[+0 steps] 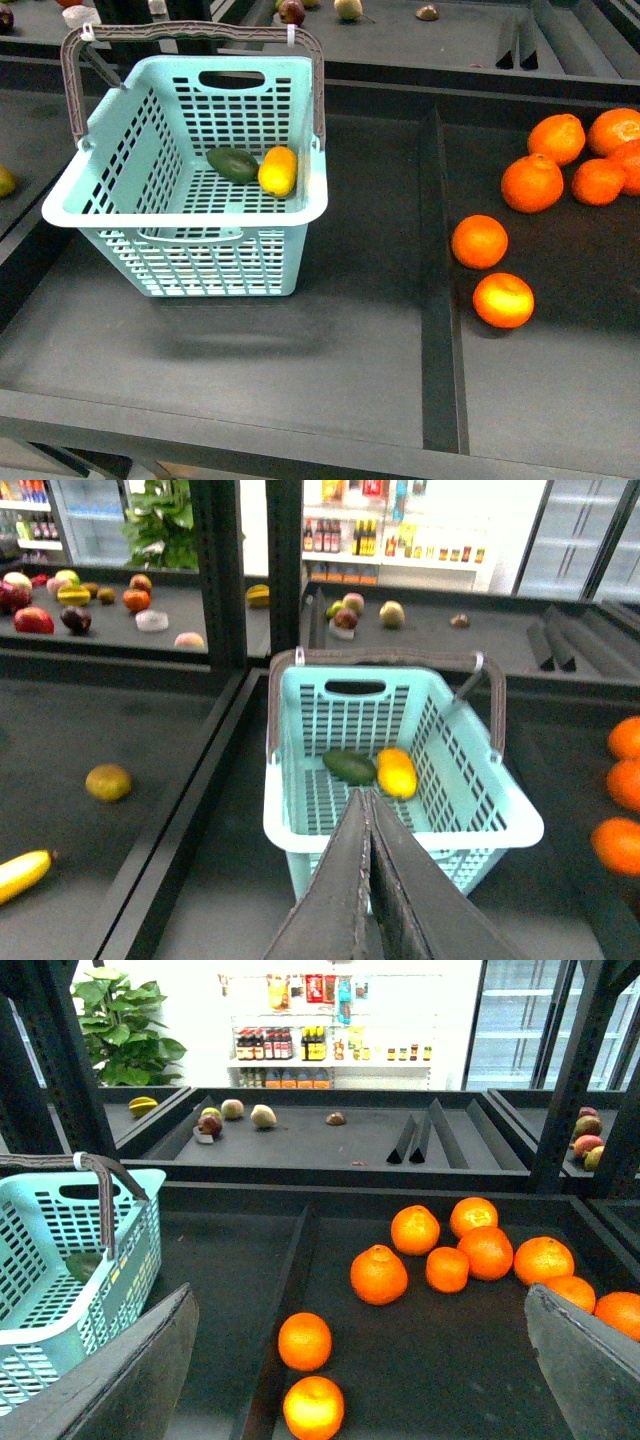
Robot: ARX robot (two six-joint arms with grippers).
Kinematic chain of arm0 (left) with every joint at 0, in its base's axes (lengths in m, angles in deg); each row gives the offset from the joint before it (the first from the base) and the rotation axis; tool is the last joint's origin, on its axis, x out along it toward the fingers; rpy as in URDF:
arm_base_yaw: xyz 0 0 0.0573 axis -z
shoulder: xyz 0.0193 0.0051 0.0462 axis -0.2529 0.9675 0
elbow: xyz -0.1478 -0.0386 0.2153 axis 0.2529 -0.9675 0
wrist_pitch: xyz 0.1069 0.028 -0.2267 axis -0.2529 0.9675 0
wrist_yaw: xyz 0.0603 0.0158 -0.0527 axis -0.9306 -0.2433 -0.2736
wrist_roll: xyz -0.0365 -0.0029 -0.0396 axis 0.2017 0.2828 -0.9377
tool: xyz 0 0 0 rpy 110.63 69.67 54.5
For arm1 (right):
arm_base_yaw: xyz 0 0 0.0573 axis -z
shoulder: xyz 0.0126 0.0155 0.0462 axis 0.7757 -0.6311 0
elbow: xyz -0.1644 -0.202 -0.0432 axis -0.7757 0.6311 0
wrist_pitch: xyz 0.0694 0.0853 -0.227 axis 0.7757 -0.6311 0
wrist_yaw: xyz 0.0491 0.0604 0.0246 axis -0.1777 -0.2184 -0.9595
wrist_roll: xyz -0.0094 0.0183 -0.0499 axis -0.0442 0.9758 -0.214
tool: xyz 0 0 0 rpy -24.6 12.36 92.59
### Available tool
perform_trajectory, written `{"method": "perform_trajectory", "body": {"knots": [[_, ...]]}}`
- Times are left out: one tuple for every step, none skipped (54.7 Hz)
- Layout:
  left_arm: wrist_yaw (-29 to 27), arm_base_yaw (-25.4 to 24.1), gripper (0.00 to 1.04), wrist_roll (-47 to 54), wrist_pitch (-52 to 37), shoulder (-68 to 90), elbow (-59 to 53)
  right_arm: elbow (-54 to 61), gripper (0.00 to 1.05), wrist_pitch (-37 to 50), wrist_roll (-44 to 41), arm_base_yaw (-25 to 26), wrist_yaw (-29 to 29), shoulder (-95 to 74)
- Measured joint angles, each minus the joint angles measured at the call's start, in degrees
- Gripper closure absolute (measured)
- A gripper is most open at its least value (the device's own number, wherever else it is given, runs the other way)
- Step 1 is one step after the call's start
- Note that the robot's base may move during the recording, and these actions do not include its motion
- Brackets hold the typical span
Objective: Pick mango and avocado into basket
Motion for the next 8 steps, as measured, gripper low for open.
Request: {"method": "perform_trajectory", "body": {"knots": [[0.04, 0.00, 1.02, 0.02, 2.43, -1.62, 0.00, 0.00, 0.08, 0.00, 0.00, 0.00, 0.02, 0.00], [0.04, 0.00, 1.02, 0.02, 5.25, -3.93, 0.00, 0.00, 0.08, 0.00, 0.00, 0.00, 0.02, 0.00], [0.04, 0.00, 1.02, 0.02, 6.40, -5.73, 0.00, 0.00, 0.08, 0.00, 0.00, 0.00, 0.02, 0.00], [0.04, 0.00, 1.02, 0.04, 6.56, -6.47, 0.00, 0.00, 0.08, 0.00, 0.00, 0.00, 0.02, 0.00], [0.04, 0.00, 1.02, 0.02, 6.73, -6.95, 0.00, 0.00, 0.08, 0.00, 0.00, 0.00, 0.02, 0.00], [0.04, 0.00, 1.02, 0.02, 6.82, -7.13, 0.00, 0.00, 0.08, 0.00, 0.00, 0.00, 0.02, 0.00], [0.04, 0.00, 1.02, 0.02, 6.86, -7.13, 0.00, 0.00, 0.08, 0.00, 0.00, 0.00, 0.00, 0.00], [0.04, 0.00, 1.02, 0.02, 6.93, -7.15, 0.00, 0.00, 0.08, 0.00, 0.00, 0.00, 0.02, 0.00]]}}
